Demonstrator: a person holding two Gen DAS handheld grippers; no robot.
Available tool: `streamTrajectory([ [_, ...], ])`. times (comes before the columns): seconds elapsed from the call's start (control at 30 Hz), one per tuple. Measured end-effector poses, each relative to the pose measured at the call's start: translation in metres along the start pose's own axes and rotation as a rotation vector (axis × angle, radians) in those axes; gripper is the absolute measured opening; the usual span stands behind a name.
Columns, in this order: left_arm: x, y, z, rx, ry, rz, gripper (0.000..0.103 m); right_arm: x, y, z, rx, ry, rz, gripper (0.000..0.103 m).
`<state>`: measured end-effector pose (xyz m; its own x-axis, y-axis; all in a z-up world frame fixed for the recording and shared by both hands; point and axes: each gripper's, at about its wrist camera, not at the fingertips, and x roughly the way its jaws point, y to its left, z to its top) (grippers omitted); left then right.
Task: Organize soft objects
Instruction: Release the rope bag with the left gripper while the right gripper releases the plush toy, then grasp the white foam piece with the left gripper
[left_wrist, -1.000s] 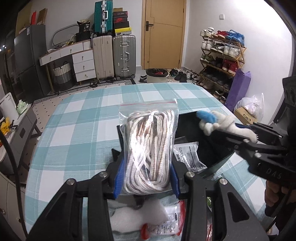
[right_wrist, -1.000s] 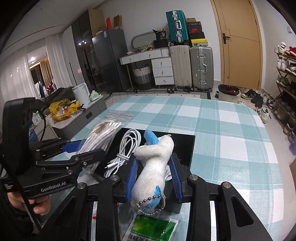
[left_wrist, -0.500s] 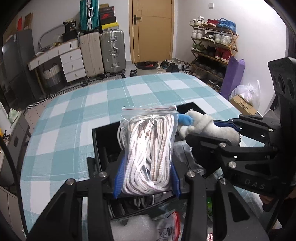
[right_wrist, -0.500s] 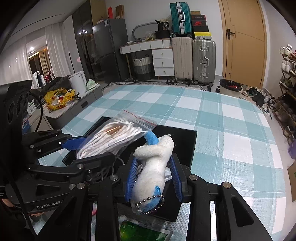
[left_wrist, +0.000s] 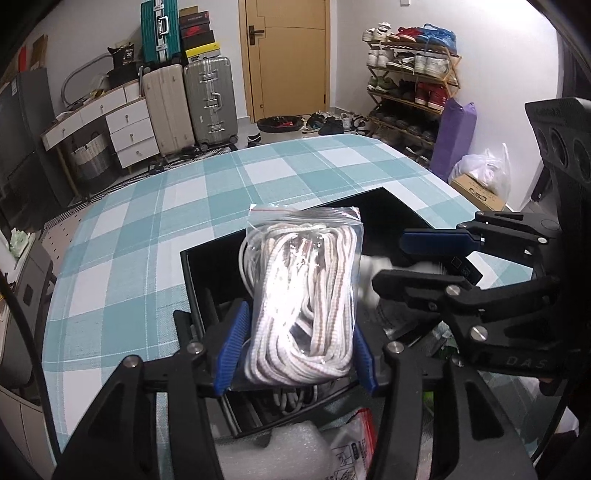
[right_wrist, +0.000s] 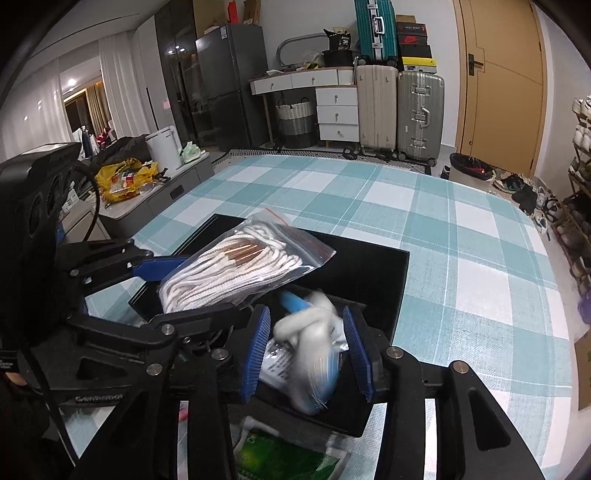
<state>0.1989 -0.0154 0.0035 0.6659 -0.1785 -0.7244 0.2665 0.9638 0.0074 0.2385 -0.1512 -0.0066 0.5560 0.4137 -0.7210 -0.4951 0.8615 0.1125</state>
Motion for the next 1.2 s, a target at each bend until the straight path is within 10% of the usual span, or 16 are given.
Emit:
streamTrajectory([
  [0.2, -0.004, -0.001, 0.0, -0.006, 0.008, -0.001, 0.056, -0.01, 0.006, -0.005, 0.004, -0.016, 0.015, 0.056],
  [0.5, -0.046, 0.002, -0.008, -0.062, -0.063, -0.033, 0.102, -0.061, 0.003, -0.021, 0.058, -0.111, -0.052, 0.1],
  [1.2, -0.086, 0.019, -0.064, -0.172, -0.08, 0.079, 0.103, -0.093, 0.017, -0.081, 0.155, -0.064, -0.051, 0.102],
])
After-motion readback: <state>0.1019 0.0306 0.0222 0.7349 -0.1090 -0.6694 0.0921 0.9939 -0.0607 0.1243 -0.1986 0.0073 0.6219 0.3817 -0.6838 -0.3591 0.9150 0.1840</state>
